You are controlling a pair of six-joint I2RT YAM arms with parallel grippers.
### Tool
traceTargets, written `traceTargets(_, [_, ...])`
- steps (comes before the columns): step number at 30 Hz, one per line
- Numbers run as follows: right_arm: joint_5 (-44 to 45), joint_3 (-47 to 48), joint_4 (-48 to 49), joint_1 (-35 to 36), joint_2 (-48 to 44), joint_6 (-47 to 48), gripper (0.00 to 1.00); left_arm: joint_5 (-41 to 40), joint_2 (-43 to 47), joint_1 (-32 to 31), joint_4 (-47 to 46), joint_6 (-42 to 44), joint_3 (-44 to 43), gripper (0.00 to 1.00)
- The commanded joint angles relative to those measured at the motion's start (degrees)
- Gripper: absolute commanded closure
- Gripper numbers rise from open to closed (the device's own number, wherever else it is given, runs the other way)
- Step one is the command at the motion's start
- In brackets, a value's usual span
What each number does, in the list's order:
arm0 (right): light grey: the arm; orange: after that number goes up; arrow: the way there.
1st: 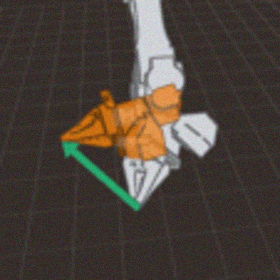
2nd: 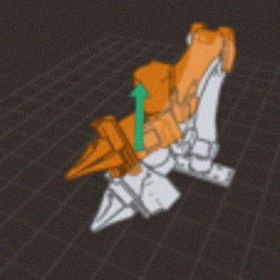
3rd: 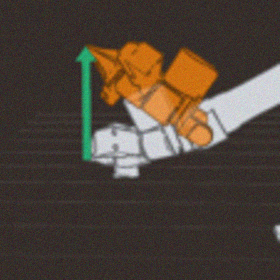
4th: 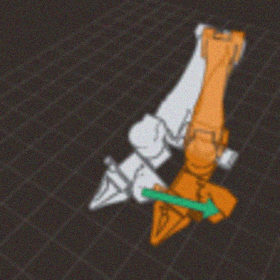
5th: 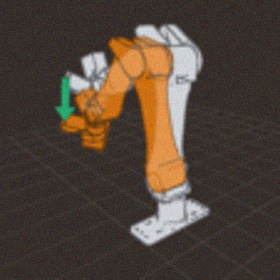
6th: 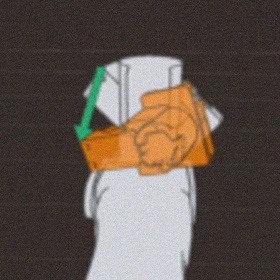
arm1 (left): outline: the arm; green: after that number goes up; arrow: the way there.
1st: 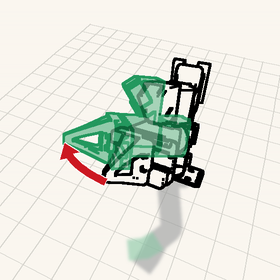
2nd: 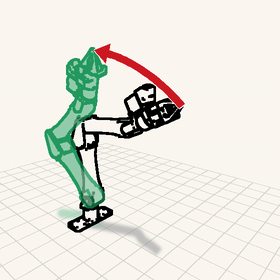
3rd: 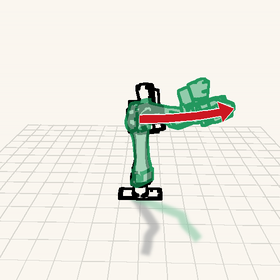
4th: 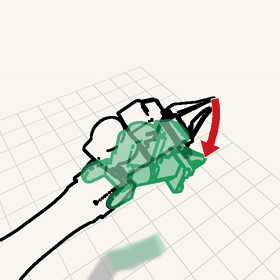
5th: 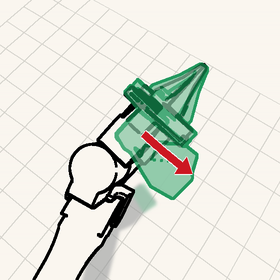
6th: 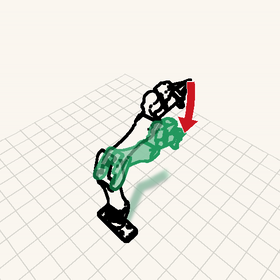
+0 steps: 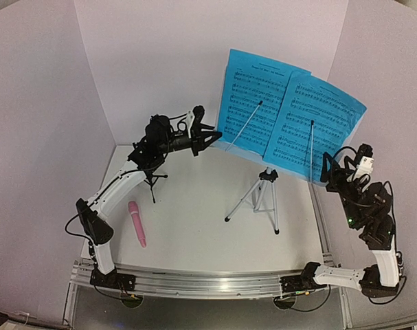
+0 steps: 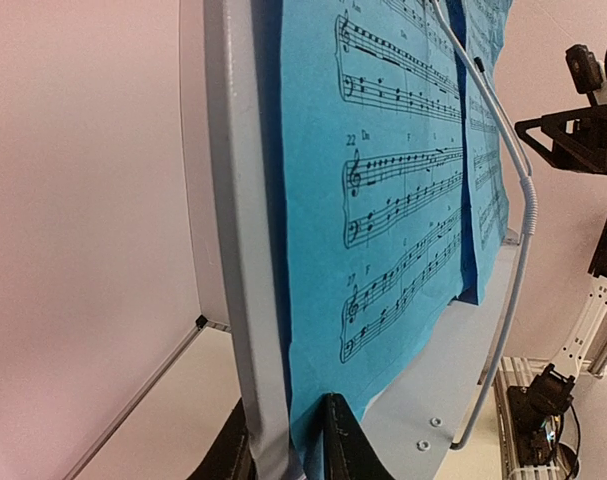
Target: Set up the instrument practice props
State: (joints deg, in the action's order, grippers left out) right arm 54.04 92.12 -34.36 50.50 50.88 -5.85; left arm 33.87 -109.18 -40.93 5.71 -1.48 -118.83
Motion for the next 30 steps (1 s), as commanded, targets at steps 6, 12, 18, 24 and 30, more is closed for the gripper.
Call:
traceTargets(6, [0.5,0.1,0.4,-0.2,0.3,-0.3,0.22,-3.4,4.3,0.5,-1.5,3.7,4.8,0.82])
traceTargets(12, [0.3,0.1,0.4,-0.2,0.2,-0.5,0.23,-3.4,4.8,0.5,-1.7,4.0,6.1,0.81])
traceTargets(18, [0.2,0.1,0.4,-0.2,0.4,-0.6,0.22,-3.4,4.9,0.5,-1.8,4.5,7.1,0.80])
traceTargets(24, [0.0,0.7,0.4,-0.2,0.7,-0.2,0.23,-3.1,5.1,0.5,-2.5,4.6,6.6,0.76])
traceTargets(30, [-1.0,1.4,0.5,-0.2,0.8,0.0,0.23,-1.7,6.0,0.5,-3.8,4.0,7.0,0.70])
